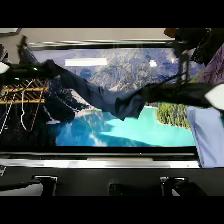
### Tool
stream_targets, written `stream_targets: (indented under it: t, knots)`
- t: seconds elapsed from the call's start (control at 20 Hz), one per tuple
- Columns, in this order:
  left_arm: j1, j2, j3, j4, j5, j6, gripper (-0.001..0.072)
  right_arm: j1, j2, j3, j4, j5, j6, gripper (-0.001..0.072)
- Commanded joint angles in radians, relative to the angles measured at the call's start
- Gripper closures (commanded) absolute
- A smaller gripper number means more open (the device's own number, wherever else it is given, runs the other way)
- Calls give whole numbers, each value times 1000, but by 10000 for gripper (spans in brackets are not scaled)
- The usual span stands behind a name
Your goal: Fold the clothes and pants, and hang the long-sleeved shirts on hangers.
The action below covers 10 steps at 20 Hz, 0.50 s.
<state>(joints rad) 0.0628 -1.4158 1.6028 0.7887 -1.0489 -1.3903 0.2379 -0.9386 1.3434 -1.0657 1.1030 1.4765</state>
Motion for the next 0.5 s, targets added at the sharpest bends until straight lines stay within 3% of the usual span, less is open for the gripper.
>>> stream_targets:
  t: [0.0, 0.2, 0.45]
  knots:
    - [5, 211, 106, 328, -3, -241, 696, 1, 120, 192, -118, 1, 0, 684]
    - [5, 459, 114, 547, -35, -457, 696, 1, 279, 244, -145, 1, 12, 684]
    - [5, 652, 114, 723, -139, -649, 696, 1, 404, 247, -280, -60, 207, 684]
